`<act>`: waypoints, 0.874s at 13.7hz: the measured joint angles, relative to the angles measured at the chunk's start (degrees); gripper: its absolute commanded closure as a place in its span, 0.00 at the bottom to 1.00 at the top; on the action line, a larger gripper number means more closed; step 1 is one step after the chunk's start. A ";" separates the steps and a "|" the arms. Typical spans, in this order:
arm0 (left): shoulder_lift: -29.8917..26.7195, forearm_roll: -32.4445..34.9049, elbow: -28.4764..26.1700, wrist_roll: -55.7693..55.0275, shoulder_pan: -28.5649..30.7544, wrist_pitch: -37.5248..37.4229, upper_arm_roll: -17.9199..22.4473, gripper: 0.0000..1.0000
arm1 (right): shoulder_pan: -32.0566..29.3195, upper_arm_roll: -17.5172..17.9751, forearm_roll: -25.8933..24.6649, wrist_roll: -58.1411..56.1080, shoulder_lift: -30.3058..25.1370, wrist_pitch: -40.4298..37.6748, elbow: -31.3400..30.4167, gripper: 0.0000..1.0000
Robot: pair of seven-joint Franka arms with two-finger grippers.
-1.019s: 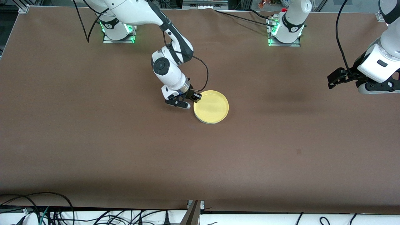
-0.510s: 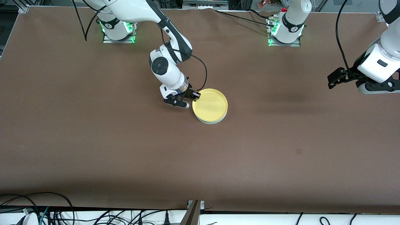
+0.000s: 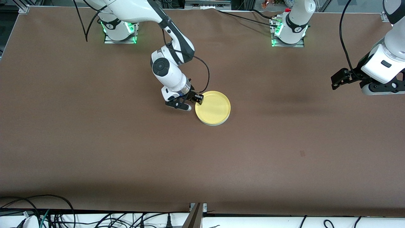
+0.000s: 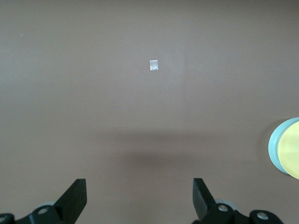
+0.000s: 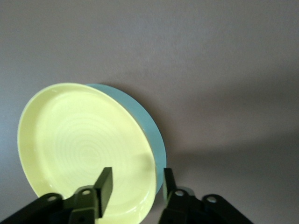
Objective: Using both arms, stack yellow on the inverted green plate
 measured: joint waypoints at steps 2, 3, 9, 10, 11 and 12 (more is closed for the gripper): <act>0.00 0.00 0.01 0.00 0.00 -0.06 0.00 0.00 | 0.03 -4.24 -3.40 -0.93 -1.67 -10.07 4.24 0.00; 0.00 0.00 0.02 0.00 0.00 -0.11 0.02 0.00 | -0.02 -6.86 -5.79 -2.19 -2.61 -16.60 7.04 0.00; 0.01 0.00 0.04 2.72 0.35 -0.22 0.17 0.00 | -0.33 -25.37 -8.26 -26.60 -4.80 -46.41 21.06 0.00; 0.02 0.00 0.04 3.04 0.57 -0.25 0.18 0.00 | -0.39 -28.60 -8.26 -30.74 -4.82 -49.26 22.60 0.00; 0.03 0.00 0.04 3.27 0.76 -0.30 0.18 0.00 | -0.50 -31.43 -8.25 -34.17 -4.84 -51.62 23.90 0.00; 0.05 0.00 0.04 3.38 0.89 -0.32 0.18 0.00 | -0.69 -33.93 -8.25 -37.23 -4.92 -53.84 25.05 0.00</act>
